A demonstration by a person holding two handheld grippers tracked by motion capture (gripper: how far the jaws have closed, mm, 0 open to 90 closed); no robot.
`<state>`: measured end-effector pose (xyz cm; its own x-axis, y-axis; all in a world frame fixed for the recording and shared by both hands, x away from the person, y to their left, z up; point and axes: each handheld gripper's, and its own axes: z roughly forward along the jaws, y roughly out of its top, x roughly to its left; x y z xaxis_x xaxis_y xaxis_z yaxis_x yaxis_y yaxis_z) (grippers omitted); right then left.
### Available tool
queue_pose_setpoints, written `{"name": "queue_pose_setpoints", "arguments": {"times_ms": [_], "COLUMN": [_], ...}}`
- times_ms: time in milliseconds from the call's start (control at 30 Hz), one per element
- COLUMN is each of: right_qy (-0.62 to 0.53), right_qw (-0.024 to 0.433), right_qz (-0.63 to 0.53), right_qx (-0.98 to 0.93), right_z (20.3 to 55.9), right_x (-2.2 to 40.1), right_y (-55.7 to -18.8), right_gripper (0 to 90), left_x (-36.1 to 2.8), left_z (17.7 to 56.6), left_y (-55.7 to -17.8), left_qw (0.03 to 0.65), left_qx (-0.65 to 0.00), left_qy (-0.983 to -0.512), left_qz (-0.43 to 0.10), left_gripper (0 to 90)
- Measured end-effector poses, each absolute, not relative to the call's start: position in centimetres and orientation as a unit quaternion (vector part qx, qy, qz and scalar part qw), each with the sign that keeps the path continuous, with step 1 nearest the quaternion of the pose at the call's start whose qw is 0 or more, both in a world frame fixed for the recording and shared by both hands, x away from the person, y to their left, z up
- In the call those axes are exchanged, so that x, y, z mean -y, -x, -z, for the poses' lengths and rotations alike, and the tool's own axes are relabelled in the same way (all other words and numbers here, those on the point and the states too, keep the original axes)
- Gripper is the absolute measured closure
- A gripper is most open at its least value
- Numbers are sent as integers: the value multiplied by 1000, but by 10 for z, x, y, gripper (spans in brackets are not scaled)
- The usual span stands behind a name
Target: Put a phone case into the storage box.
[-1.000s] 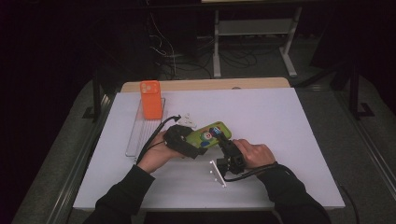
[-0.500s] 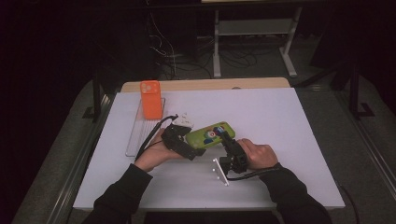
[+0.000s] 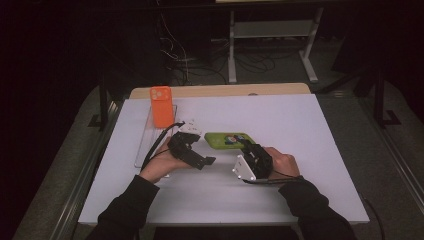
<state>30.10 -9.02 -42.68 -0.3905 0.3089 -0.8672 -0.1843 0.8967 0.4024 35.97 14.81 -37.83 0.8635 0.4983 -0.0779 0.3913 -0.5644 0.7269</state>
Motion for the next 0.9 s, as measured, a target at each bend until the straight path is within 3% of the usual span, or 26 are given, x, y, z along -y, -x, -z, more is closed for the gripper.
{"name": "queue_pose_setpoints", "arguments": {"times_ms": [900], "right_qy": [-313], "right_qw": [270], "right_qz": [-426], "right_qx": [-804], "right_z": [404], "right_x": [116], "right_y": [-326], "right_gripper": [760], "left_x": [-151], "left_z": [377], "left_y": [-361], "left_qw": [395], "left_qx": [-269], "left_qy": [-875], "left_qz": [-75], "left_gripper": [0]}}
